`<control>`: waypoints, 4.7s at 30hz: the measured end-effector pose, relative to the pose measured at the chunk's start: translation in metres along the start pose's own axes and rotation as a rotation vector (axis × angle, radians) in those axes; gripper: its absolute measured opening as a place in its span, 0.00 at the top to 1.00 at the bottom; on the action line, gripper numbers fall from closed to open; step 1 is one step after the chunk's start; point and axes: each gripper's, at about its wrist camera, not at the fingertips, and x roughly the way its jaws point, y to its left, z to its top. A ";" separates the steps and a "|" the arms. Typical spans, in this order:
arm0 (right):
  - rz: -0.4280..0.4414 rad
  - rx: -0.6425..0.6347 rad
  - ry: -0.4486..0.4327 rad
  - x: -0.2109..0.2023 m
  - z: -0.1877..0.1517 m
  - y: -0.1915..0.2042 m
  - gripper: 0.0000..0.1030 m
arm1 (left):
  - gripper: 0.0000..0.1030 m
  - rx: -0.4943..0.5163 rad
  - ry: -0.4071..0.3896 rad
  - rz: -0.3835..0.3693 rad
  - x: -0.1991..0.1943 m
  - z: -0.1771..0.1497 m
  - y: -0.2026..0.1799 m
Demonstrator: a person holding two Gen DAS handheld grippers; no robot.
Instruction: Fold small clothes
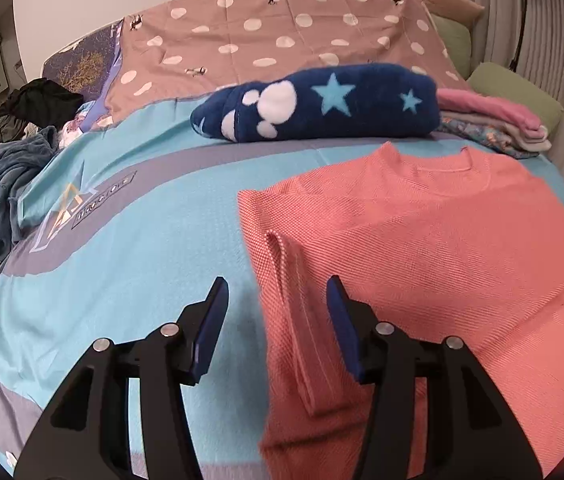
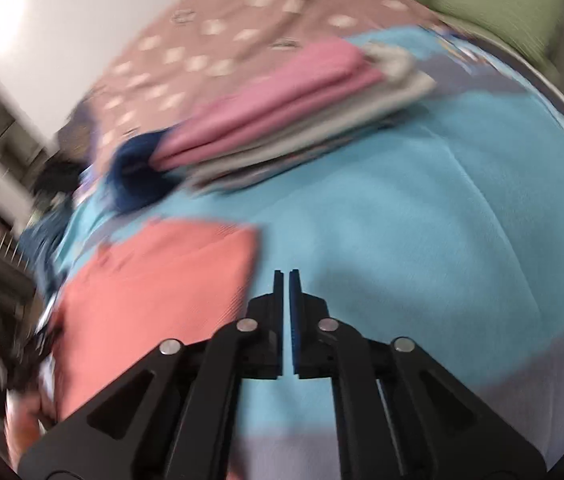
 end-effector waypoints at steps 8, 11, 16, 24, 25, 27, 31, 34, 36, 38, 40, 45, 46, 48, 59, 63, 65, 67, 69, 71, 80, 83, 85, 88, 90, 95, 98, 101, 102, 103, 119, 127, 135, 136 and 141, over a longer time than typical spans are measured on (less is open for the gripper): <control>-0.195 -0.348 0.069 -0.012 -0.090 0.060 0.63 | 0.37 0.118 0.040 0.017 -0.023 -0.045 -0.013; -0.127 -0.184 0.019 -0.014 -0.089 0.020 0.57 | 0.37 0.064 0.026 0.027 -0.025 -0.053 0.003; -0.196 -0.214 0.012 -0.018 -0.094 0.033 0.57 | 0.41 0.000 0.020 0.059 -0.031 -0.058 0.015; -0.147 -0.161 0.003 -0.035 -0.099 0.028 0.56 | 0.44 -0.058 0.034 0.103 -0.035 -0.063 0.028; -0.149 -0.158 0.006 -0.034 -0.100 0.027 0.56 | 0.49 -0.071 0.035 0.110 -0.036 -0.064 0.031; -0.149 -0.153 0.007 -0.033 -0.102 0.026 0.56 | 0.51 -0.092 0.024 0.090 -0.042 -0.064 0.034; -0.136 -0.139 -0.001 -0.037 -0.099 0.029 0.56 | 0.51 -0.103 -0.036 -0.043 -0.058 -0.054 0.026; -0.118 -0.139 -0.044 -0.041 -0.091 0.037 0.56 | 0.51 -0.061 -0.028 -0.027 -0.047 -0.041 0.012; -0.107 -0.148 -0.048 -0.039 -0.087 0.043 0.56 | 0.51 -0.059 0.053 0.037 -0.023 -0.041 0.009; -0.133 -0.164 -0.005 -0.028 -0.089 0.047 0.56 | 0.47 -0.076 0.070 0.066 -0.007 -0.046 0.015; -0.152 -0.155 0.025 -0.018 -0.095 0.040 0.57 | 0.48 -0.120 0.058 0.047 -0.015 -0.046 0.024; -0.117 -0.118 -0.022 -0.034 -0.086 0.036 0.57 | 0.64 -0.141 0.036 -0.008 -0.027 -0.050 0.025; -0.120 -0.139 -0.034 -0.037 -0.082 0.042 0.57 | 0.69 -0.160 0.024 -0.045 -0.030 -0.050 0.025; -0.126 -0.168 -0.052 -0.040 -0.078 0.051 0.57 | 0.76 -0.169 0.007 -0.074 -0.034 -0.049 0.022; -0.107 -0.150 -0.019 -0.053 -0.108 0.049 0.55 | 0.65 -0.141 0.046 -0.176 -0.071 -0.099 0.014; -0.076 -0.100 0.005 -0.072 -0.134 0.030 0.54 | 0.53 -0.184 0.041 -0.237 -0.092 -0.123 0.026; -0.041 -0.081 0.013 -0.081 -0.145 0.025 0.54 | 0.52 -0.192 0.047 -0.291 -0.100 -0.134 0.026; 0.000 -0.064 0.021 -0.092 -0.159 0.023 0.54 | 0.52 -0.187 0.050 -0.323 -0.106 -0.146 0.024; 0.029 -0.056 0.030 -0.100 -0.172 0.023 0.54 | 0.52 -0.182 0.048 -0.342 -0.115 -0.157 0.021; 0.051 -0.056 0.037 -0.110 -0.189 0.025 0.53 | 0.52 -0.188 0.052 -0.363 -0.124 -0.168 0.019; 0.133 -0.026 0.051 -0.158 -0.254 0.022 0.52 | 0.51 -0.174 0.039 -0.427 -0.176 -0.226 0.007; 0.169 -0.008 0.058 -0.174 -0.272 0.018 0.52 | 0.51 -0.198 0.027 -0.477 -0.191 -0.245 0.007; 0.204 0.008 0.066 -0.184 -0.283 0.015 0.52 | 0.51 -0.232 0.021 -0.523 -0.200 -0.257 0.009; 0.272 0.033 0.089 -0.194 -0.297 0.013 0.51 | 0.51 -0.259 0.017 -0.577 -0.209 -0.269 0.008; 0.354 0.057 0.117 -0.195 -0.303 0.011 0.48 | 0.51 -0.252 0.013 -0.590 -0.209 -0.271 0.006; 0.509 0.111 0.187 -0.170 -0.295 0.015 0.56 | 0.62 -0.302 0.015 -0.656 -0.186 -0.255 0.006; 0.485 0.152 0.200 -0.161 -0.287 0.017 0.93 | 0.97 -0.352 0.042 -0.669 -0.177 -0.247 0.004; 0.552 0.173 0.113 -0.178 -0.276 0.020 0.93 | 0.97 -0.347 -0.069 -0.686 -0.202 -0.234 0.004; 0.576 0.160 0.074 -0.188 -0.271 0.022 0.94 | 0.97 -0.348 -0.114 -0.703 -0.215 -0.227 0.005; 0.608 0.135 0.018 -0.204 -0.262 0.028 0.94 | 0.97 -0.336 -0.163 -0.710 -0.229 -0.220 0.005; 0.590 -0.019 -0.292 -0.312 -0.234 0.035 0.94 | 0.96 -0.217 -0.386 -0.710 -0.328 -0.204 -0.023; 0.503 0.028 -0.193 -0.264 -0.211 0.028 0.94 | 0.96 -0.262 -0.316 -0.681 -0.292 -0.178 -0.021; 0.337 0.017 0.163 -0.188 -0.277 0.016 0.58 | 0.96 -0.264 -0.299 -0.682 -0.276 -0.171 -0.020; 0.346 0.064 0.201 -0.179 -0.287 0.009 0.58 | 0.96 -0.263 -0.294 -0.679 -0.274 -0.170 -0.022; 0.449 0.138 0.221 -0.191 -0.304 -0.010 0.60 | 0.96 -0.228 -0.307 -0.678 -0.278 -0.173 -0.030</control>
